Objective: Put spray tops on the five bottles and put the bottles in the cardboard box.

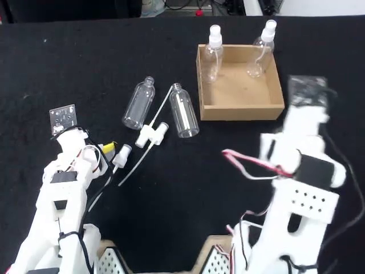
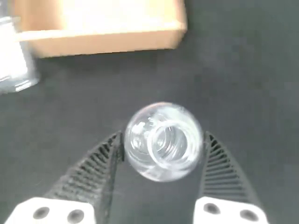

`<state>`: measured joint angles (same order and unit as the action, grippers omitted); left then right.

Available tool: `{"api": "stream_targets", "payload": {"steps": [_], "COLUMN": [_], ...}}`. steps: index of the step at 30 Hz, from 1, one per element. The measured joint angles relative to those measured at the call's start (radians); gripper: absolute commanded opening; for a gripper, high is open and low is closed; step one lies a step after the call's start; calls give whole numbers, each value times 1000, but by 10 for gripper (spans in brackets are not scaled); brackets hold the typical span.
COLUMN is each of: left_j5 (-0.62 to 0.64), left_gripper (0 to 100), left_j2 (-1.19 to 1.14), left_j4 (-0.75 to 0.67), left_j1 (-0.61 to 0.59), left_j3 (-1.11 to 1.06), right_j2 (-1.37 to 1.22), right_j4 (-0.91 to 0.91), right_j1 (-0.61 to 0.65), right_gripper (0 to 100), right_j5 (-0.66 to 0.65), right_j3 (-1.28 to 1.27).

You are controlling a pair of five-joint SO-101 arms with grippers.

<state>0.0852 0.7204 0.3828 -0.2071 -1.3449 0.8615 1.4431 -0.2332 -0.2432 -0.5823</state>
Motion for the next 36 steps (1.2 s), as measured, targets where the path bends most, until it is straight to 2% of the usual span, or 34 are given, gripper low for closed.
{"api": "stream_targets", "payload": {"steps": [4,7,10,13,16,21,24,30,36], "left_j5": [0,0,0,-2,-55,-157,-229,-310,-365], "left_gripper": [289,289,289,289,290,290,292,291,289], "left_j2": [0,0,0,0,0,-2,-2,-21,-236], "left_j4": [0,0,0,5,109,443,572,632,632], "left_j1": [0,-6,-8,-9,-9,15,61,166,175], "left_j3": [0,0,0,2,58,292,381,420,520], "right_j2": [0,0,0,0,0,0,0,0,0], "right_j4": [3,-66,-175,-269,-301,-308,-310,-316,-316], "right_j1": [261,420,552,635,657,667,667,667,667], "right_gripper": [181,181,181,181,181,181,181,181,181], "right_j5": [-9,-9,2,68,77,77,78,80,80], "right_j3": [5,-61,-155,-226,-252,-279,-295,-313,-313]}}
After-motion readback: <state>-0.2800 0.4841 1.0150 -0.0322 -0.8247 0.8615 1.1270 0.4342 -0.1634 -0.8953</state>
